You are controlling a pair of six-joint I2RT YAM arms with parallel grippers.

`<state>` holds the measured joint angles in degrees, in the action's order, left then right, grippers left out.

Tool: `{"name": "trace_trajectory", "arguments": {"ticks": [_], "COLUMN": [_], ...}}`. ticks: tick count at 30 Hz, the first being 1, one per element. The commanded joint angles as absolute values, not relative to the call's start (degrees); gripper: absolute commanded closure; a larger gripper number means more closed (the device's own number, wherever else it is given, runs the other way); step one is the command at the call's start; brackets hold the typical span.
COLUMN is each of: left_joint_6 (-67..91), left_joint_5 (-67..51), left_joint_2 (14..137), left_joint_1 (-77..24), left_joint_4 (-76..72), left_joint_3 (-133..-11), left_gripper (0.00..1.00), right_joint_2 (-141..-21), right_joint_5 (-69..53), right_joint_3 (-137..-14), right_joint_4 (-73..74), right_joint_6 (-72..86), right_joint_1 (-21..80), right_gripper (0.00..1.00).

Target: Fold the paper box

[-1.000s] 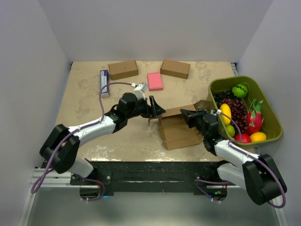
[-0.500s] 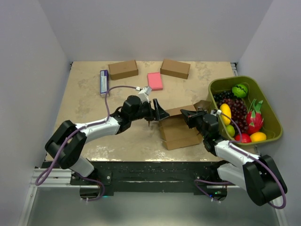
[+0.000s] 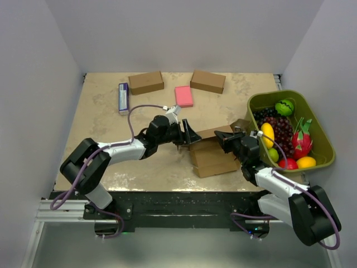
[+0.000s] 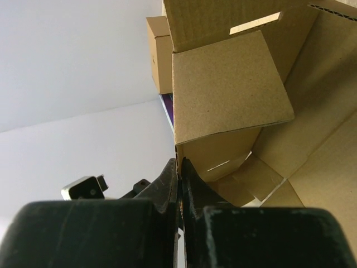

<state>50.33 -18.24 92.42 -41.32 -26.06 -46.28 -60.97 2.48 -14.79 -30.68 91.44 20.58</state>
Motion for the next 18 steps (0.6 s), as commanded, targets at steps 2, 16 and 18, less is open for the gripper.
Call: {"name": "trace_trajectory", "arguments": {"ticks": [2, 16, 18], "left_joint_6": [54.14, 59.94, 60.03], "left_joint_5": [-19.6, -17.49, -16.79], "left_joint_2": [95.01, 98.44, 98.44], "left_joint_1": [-41.66, -43.33, -43.5], "left_joint_4": [-33.83, -42.09, -42.45], "left_joint_3": [-48.16, -48.43, -48.43], "left_gripper": [0.31, 0.5, 0.55], "right_joint_2": [-59.86, -60.29, -60.29], "right_joint_5": [6.33, 6.42, 6.33], "right_joint_3": [-13.97, -13.36, -13.27], "right_joint_4": [-28.65, -29.0, -29.18], "right_joint_6": [91.5, 91.58, 91.67], "right_joint_1": [20.21, 20.21, 20.22], "right_gripper": [1.0, 1.0, 1.0]}}
